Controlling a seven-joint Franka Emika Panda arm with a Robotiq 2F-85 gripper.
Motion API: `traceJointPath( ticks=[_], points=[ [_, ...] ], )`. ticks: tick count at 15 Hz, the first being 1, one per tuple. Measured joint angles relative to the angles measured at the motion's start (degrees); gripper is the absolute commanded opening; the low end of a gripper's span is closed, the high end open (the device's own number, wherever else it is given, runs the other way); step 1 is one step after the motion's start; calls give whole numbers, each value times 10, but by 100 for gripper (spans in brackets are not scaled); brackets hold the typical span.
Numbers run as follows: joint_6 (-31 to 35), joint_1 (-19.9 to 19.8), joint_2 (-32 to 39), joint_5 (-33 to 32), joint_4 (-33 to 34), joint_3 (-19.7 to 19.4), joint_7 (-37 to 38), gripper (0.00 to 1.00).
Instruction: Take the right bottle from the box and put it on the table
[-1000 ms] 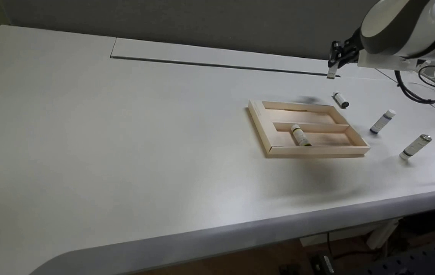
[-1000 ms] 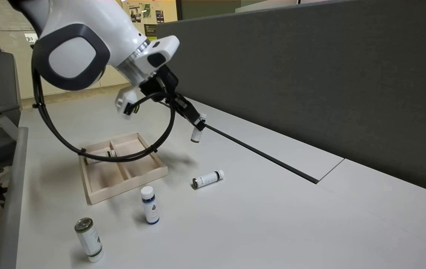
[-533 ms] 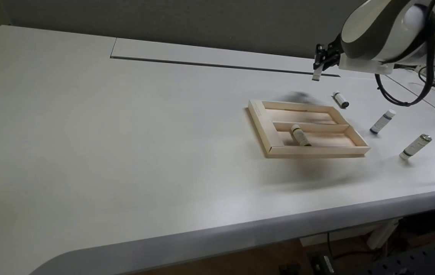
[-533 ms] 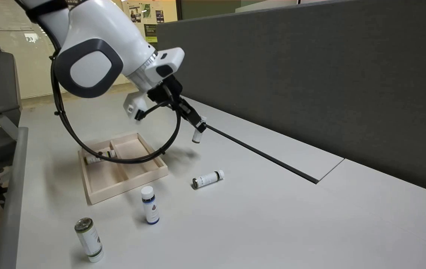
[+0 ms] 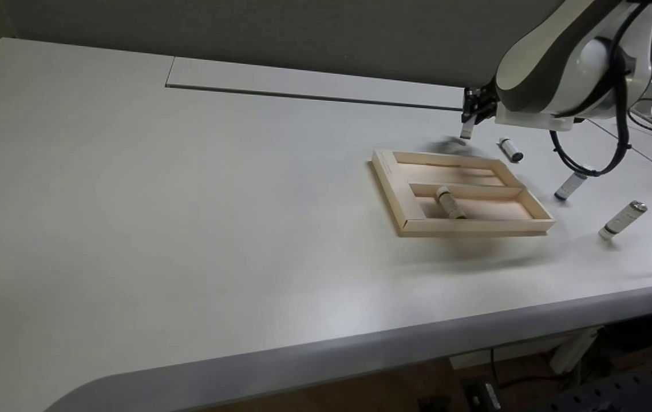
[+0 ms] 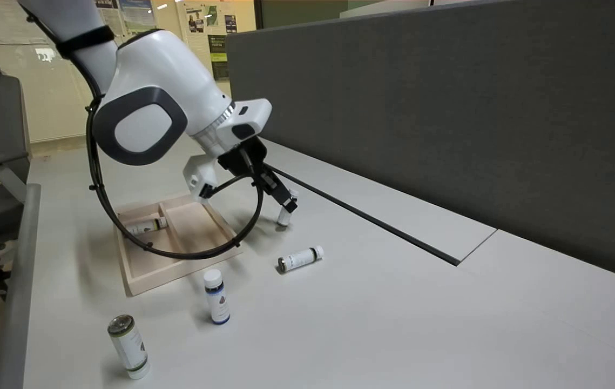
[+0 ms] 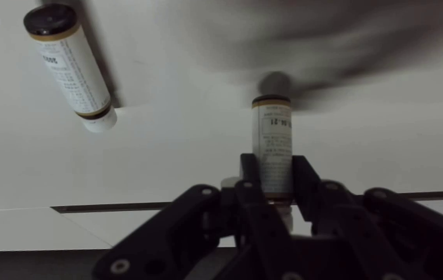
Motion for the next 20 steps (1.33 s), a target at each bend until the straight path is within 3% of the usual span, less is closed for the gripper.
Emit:
traceJointPath(
  ticks=[20],
  points=[
    [0, -1, 6, 0, 22, 4, 2, 7]
  ],
)
